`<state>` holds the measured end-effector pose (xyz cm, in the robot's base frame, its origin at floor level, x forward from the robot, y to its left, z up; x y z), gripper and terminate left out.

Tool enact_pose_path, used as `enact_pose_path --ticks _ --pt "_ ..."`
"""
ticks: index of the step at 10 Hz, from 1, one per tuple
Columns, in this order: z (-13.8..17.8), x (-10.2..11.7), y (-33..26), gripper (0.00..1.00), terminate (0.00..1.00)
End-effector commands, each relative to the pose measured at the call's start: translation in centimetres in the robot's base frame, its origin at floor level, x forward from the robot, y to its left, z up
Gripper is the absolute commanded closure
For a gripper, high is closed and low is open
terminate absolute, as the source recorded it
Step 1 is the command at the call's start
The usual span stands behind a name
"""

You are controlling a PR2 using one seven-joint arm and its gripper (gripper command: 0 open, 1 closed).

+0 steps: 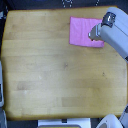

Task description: Folding a cloth

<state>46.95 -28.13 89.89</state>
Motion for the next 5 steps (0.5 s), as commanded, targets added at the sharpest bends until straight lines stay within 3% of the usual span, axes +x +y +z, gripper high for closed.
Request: enact_pose_path --ticks 1,5 --pt "0.0 0.1 0.0 0.00 0.00" --pt "-0.6 3.2 -0.5 0.00 0.00"
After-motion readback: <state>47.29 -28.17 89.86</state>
